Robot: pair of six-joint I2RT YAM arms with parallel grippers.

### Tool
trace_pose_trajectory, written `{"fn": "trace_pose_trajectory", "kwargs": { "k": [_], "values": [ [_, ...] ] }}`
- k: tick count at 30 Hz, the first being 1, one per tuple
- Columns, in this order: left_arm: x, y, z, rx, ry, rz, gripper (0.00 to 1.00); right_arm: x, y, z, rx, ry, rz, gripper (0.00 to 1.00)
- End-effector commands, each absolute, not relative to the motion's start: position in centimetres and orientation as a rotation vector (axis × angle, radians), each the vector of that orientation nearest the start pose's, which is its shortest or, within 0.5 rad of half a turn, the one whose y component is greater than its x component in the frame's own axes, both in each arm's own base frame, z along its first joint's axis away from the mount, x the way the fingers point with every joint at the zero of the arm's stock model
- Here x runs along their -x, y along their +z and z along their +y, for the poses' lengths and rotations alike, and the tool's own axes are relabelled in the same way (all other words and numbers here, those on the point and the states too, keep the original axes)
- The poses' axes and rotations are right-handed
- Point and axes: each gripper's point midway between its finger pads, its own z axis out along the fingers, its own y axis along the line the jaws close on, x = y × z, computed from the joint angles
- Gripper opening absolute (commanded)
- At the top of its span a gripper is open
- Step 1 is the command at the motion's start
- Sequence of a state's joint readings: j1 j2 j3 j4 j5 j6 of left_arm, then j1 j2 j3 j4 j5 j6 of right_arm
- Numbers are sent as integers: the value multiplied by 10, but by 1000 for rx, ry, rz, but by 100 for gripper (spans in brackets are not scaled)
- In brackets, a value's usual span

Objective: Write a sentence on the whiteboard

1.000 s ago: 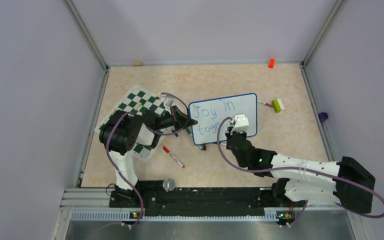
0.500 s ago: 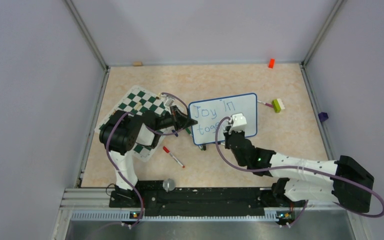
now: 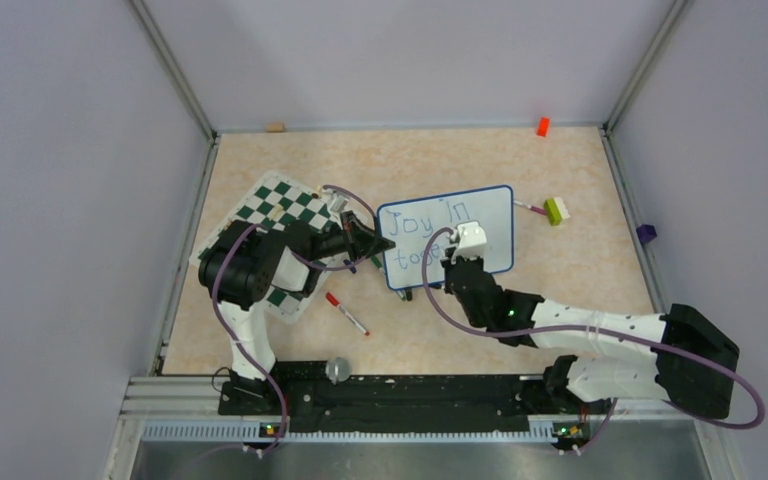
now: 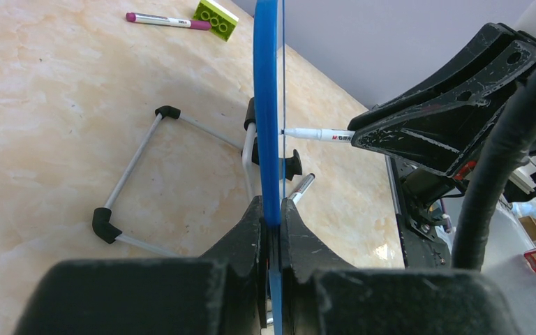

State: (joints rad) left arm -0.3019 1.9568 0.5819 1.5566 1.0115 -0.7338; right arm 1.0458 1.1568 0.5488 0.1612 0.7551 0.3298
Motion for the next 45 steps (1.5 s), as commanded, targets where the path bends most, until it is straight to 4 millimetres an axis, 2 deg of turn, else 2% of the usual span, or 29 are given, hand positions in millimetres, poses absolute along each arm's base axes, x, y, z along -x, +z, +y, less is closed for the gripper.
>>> {"fn": "trace_pose_trajectory", "kwargs": {
  "k": [1, 11, 21, 27, 45],
  "values": [
    [-304, 123, -268, -738, -1429, 1463, 0, -267, 156, 219, 111, 151, 1855, 0],
    [-304, 123, -268, -739, -1428, 1462, 0, -266, 159, 216, 98, 165, 1843, 0],
    [-304, 124, -268, -740, -1427, 1460, 0, -262, 175, 217, 114, 252, 1763, 0],
    [-304, 123, -268, -738, -1429, 1462, 0, -266, 169, 227, 151, 233, 1792, 0],
    [-304, 123, -268, -739, -1426, 1460, 0, -272, 160, 226, 144, 164, 1829, 0]
  ]
}}
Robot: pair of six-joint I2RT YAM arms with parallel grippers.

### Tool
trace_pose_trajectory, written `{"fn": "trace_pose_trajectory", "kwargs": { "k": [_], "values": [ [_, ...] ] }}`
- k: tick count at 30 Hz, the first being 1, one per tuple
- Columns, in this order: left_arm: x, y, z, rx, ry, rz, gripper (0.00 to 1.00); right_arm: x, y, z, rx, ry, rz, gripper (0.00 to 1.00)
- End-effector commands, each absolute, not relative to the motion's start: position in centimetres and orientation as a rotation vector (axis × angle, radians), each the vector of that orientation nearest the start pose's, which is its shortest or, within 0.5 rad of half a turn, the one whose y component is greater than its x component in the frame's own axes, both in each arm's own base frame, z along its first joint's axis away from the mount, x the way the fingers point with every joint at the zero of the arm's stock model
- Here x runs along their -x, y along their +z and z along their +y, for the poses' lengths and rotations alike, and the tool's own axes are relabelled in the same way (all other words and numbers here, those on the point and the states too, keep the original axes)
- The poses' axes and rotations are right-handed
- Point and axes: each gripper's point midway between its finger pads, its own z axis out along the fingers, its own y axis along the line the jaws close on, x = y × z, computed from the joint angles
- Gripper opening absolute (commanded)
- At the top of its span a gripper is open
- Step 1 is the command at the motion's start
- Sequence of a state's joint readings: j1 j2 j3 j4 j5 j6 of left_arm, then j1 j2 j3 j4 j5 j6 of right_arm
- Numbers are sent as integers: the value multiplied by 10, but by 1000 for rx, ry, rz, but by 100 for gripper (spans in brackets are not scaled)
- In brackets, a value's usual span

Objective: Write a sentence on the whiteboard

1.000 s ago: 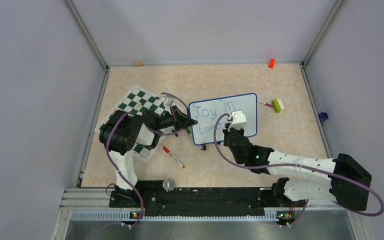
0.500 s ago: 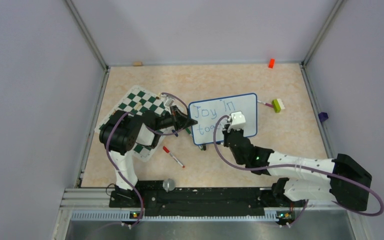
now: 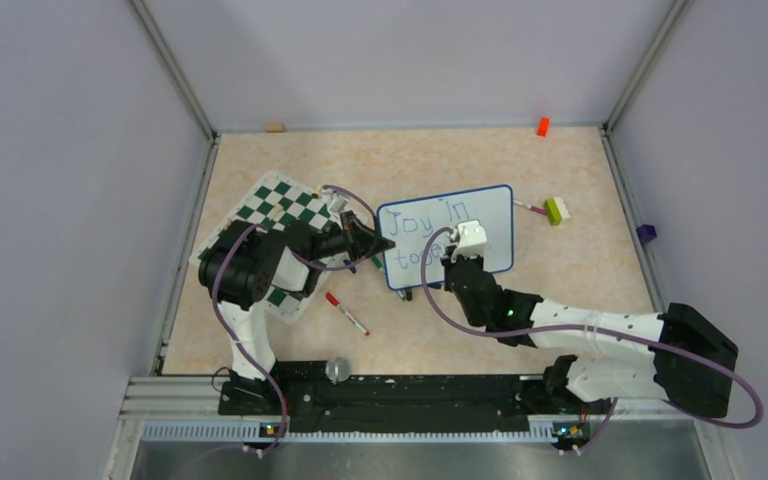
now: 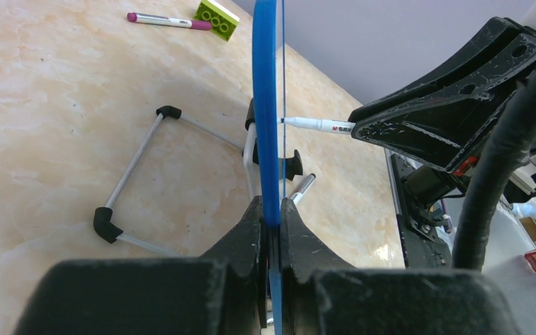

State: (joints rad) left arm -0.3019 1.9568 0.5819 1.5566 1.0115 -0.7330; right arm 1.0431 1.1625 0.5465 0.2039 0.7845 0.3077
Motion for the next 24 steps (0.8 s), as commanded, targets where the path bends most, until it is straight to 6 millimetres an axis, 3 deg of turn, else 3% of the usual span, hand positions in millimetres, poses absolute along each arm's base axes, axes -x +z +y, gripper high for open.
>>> {"fn": "trace_pose_trajectory", "kwargs": {
  "k": [1, 24],
  "values": [
    [-304, 124, -268, -739, -1426, 1460, 0, -272, 158, 225, 142, 165, 1833, 0],
    [-304, 124, -268, -743, -1421, 1456, 0, -252, 116, 212, 162, 172, 1943, 0]
  ]
}}
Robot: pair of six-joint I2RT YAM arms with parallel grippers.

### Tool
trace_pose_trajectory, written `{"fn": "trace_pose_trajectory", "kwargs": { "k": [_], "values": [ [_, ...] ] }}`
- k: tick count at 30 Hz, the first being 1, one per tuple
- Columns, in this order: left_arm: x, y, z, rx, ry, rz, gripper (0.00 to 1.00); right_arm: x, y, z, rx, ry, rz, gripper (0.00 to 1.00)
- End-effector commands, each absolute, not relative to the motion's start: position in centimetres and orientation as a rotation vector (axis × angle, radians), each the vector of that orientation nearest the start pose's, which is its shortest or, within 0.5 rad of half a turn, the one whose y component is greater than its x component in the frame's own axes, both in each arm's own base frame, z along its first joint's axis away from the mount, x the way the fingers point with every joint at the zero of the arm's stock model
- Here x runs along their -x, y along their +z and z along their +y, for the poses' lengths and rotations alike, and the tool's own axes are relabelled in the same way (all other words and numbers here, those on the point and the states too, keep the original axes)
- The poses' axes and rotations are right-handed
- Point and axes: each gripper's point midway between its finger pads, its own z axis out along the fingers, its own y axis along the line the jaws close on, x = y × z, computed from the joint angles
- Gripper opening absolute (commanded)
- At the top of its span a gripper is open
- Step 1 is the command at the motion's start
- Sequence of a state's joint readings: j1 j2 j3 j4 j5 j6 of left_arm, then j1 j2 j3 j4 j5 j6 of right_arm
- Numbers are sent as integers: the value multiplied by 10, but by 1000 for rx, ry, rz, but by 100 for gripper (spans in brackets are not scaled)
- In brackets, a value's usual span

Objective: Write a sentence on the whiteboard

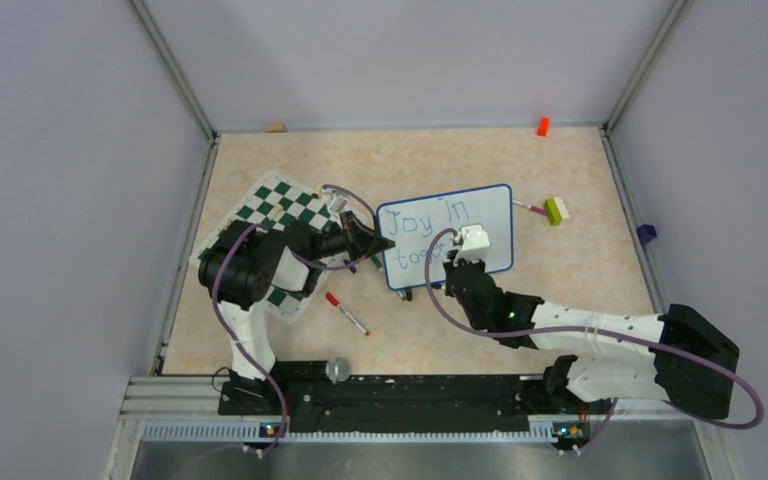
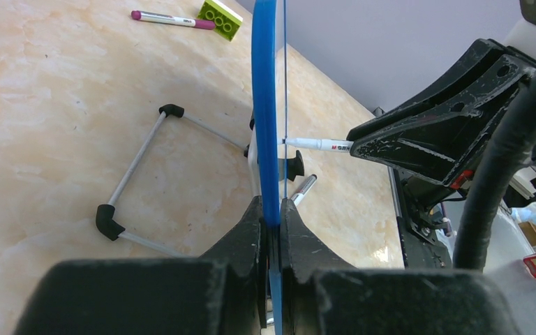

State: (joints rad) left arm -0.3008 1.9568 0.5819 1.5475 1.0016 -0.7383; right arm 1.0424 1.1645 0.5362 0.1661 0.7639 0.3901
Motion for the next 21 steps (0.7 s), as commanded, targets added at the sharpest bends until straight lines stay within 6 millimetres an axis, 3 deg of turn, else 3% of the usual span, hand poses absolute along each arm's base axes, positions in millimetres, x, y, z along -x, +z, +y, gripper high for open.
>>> {"fn": "trace_pose_trajectory", "kwargs": {
  "k": [1, 9, 21],
  "values": [
    [-304, 124, -268, -743, -1421, 1455, 0, -251, 115, 210, 162, 167, 1946, 0],
    [-304, 123, -268, -742, -1421, 1457, 0, -251, 122, 200, 123, 143, 1930, 0],
    [-305, 122, -268, -741, -1421, 1460, 0, -264, 164, 210, 122, 142, 1859, 0]
  ]
}}
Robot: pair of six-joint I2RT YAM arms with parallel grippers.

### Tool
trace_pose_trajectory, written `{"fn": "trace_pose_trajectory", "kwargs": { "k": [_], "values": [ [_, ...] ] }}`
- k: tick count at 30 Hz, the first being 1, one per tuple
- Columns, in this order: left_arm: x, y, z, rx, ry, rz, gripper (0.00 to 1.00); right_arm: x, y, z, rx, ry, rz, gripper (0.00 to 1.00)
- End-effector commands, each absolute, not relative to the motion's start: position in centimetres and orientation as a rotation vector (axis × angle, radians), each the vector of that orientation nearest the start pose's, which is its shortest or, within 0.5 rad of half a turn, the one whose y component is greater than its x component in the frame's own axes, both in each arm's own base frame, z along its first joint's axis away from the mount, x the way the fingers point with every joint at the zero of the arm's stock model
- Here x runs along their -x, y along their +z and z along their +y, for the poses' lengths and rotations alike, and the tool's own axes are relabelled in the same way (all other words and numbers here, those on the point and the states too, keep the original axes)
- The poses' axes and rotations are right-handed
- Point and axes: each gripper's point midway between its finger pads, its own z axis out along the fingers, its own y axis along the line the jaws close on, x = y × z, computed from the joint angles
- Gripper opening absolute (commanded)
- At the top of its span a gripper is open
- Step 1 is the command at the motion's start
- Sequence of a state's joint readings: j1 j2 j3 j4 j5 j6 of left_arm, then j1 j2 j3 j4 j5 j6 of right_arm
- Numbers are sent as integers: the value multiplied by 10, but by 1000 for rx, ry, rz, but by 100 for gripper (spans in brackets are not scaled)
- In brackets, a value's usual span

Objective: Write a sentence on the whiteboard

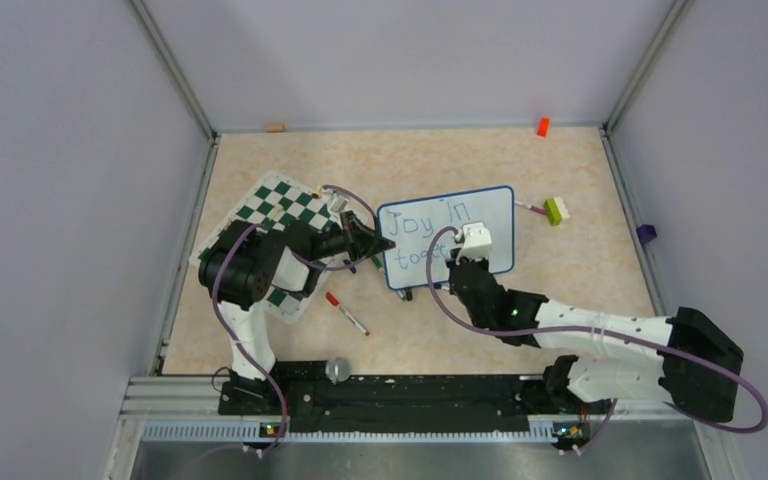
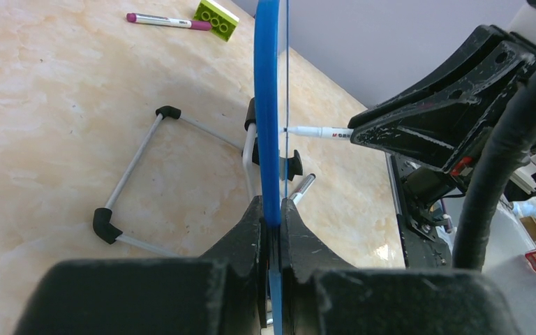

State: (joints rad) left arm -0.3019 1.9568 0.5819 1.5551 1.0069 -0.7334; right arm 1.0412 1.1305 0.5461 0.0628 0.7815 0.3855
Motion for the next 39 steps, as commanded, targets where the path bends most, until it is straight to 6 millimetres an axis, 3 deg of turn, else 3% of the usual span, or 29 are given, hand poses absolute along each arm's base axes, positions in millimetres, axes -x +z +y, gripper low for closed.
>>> {"fn": "trace_pose_trajectory", "kwargs": {
  "k": [1, 8, 15, 30, 39],
  "values": [
    [-305, 122, -268, -741, -1421, 1461, 0, -264, 166, 210, 123, 149, 1854, 0],
    [-304, 123, -268, -742, -1421, 1458, 0, -261, 183, 208, 114, 191, 1824, 0],
    [-304, 123, -268, -743, -1420, 1456, 0, -270, 185, 209, 115, 178, 1833, 0],
    [-304, 123, -268, -741, -1421, 1458, 0, -275, 177, 214, 130, 183, 1856, 0],
    [-305, 123, -268, -742, -1420, 1458, 0, -266, 155, 209, 115, 189, 1914, 0]
  ]
}}
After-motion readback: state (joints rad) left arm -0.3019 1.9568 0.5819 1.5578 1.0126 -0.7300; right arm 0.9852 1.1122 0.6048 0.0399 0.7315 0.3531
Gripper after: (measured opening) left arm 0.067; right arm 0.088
